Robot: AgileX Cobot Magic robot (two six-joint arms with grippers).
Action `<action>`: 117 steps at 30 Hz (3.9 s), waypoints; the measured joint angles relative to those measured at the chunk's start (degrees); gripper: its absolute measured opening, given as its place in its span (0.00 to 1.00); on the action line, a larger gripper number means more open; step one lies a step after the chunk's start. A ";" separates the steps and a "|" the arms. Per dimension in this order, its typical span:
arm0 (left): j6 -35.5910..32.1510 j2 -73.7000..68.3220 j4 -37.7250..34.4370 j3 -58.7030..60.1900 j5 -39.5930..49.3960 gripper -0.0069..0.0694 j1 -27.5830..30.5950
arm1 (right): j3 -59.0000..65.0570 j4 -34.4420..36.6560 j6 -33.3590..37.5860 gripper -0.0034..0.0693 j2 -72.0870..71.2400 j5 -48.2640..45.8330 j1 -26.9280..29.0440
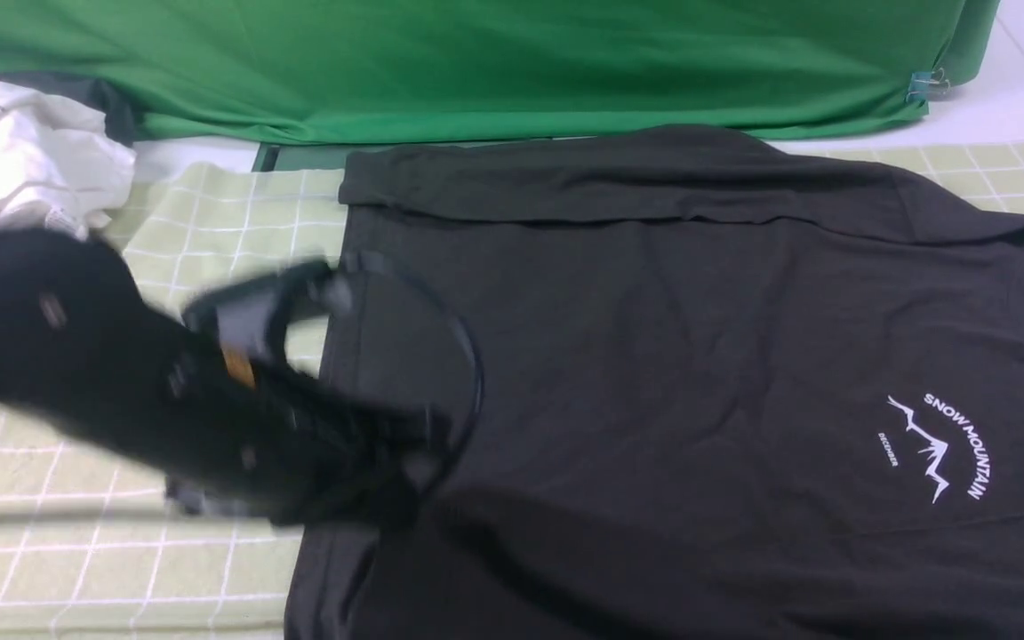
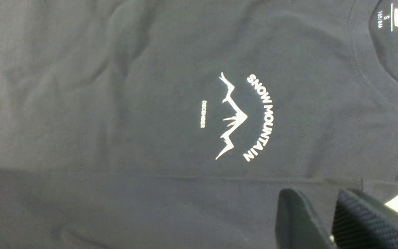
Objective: Fold a long-sleeved shirt over a green coffee tablecloth.
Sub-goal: 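Fold the left side of the black T-shirt inward over its body, then grab the top left corner of the dark shirt with the left gripper, then fold the left side of the dark shirt inward over its body with the left gripper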
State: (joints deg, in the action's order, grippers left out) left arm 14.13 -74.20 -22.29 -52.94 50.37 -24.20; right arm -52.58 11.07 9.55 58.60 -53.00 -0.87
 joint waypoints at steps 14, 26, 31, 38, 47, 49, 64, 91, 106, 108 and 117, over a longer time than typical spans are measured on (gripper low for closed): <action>-7.33 -19.57 4.20 -22.48 -4.72 0.12 12.17 | 0.00 0.00 0.00 0.30 0.00 0.18 0.00; -8.52 -37.53 4.64 -23.90 -21.08 0.17 14.85 | 0.00 -0.11 0.00 0.31 0.00 1.40 0.00; -6.46 -39.43 4.24 -25.17 -22.81 0.40 15.06 | 0.00 -0.18 0.00 0.31 0.00 1.40 0.00; -3.90 -41.49 3.92 -33.76 -20.81 0.60 17.32 | 0.00 -0.19 -0.06 0.32 0.00 2.65 0.00; -3.15 -52.53 0.38 -44.08 -19.40 0.62 18.42 | 0.00 -0.24 -1.53 0.32 0.00 4.03 0.00; -2.76 -54.44 -0.59 -46.44 -19.95 0.62 18.42 | 0.00 -0.24 -1.64 0.32 0.00 4.21 0.00; 1.04 -61.47 -4.61 -53.01 -28.43 0.62 18.91 | 0.00 -0.24 -1.27 0.32 0.00 4.73 0.00; 9.30 -55.31 -4.39 -53.12 -31.51 0.12 19.02 | 0.00 -0.24 -1.11 0.33 0.00 7.78 0.00; 17.20 -32.17 4.17 -48.51 -4.03 0.12 13.43 | 0.00 -0.24 0.42 0.07 0.00 3.53 0.00; 20.24 -29.50 7.59 -44.81 -3.22 0.12 11.72 | 0.00 -0.24 0.42 0.06 0.00 3.53 0.00; 26.80 -18.09 9.83 -16.43 -10.94 0.12 6.50 | 0.00 -0.24 0.54 0.06 0.00 2.56 0.00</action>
State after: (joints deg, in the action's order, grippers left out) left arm 40.93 -92.29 -12.45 -69.37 39.43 -17.70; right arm -52.58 10.83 10.09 58.60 -50.43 -0.87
